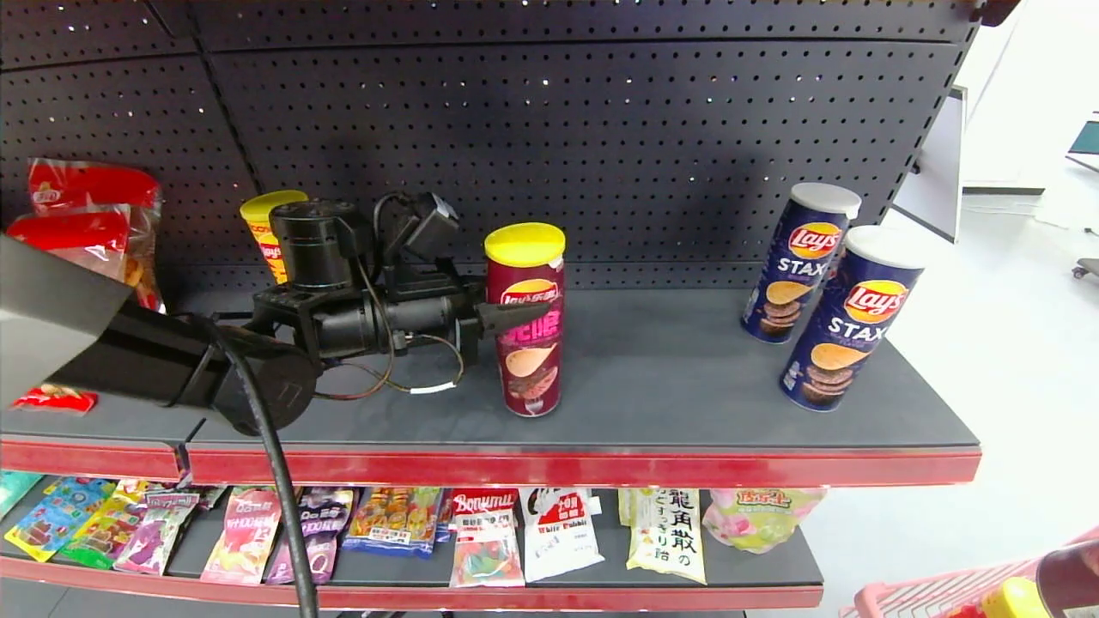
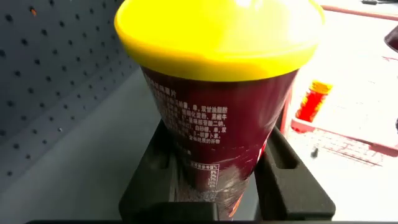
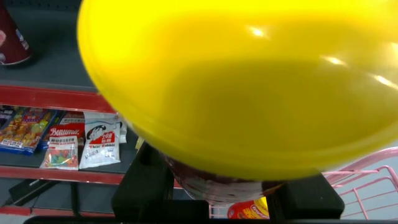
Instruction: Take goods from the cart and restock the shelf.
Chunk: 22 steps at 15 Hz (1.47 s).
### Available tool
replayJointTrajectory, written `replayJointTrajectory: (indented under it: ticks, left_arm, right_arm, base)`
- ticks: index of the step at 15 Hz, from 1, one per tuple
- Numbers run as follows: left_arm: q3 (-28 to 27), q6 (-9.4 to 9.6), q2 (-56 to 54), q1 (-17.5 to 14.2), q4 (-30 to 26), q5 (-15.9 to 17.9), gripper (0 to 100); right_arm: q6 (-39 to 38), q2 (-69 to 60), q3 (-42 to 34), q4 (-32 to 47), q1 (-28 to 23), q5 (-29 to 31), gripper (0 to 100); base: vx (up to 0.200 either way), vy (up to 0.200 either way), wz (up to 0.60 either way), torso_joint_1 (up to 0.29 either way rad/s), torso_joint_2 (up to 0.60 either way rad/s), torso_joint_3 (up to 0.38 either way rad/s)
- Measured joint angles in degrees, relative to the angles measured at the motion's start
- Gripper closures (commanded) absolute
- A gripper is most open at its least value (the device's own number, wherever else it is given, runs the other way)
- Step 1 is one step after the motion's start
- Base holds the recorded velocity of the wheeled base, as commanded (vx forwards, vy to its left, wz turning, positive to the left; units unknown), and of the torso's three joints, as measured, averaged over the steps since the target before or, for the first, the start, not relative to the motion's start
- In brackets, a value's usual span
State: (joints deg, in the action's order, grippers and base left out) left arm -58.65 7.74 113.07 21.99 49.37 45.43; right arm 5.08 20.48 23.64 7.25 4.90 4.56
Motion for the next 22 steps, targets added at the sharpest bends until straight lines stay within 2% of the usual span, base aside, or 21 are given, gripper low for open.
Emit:
replayJointTrajectory:
  ticks: [7,12,22]
  left_arm:
    - [3.0,-0.02,-0.3,-0.3,0.2,0.7,100]
    - [4.4,0.06,-0.8,-0.8,0.5,2.3,100]
    - [6.6,-0.41,-1.3,-0.7,0.4,1.4,100]
  right_arm:
    - [0.0,0.0,0.3,0.0,0.0,0.0,100]
    - [0.0,0.2,0.6,0.0,0.0,0.0,100]
    - [0.0,0.3,1.0,0.0,0.0,0.1,100]
  base:
    - [0.000,0.000,0.00,0.000,0.00,0.000]
    - [0.000,0.000,0.00,0.000,0.00,0.000]
    - [0.000,0.000,0.00,0.000,0.00,0.000]
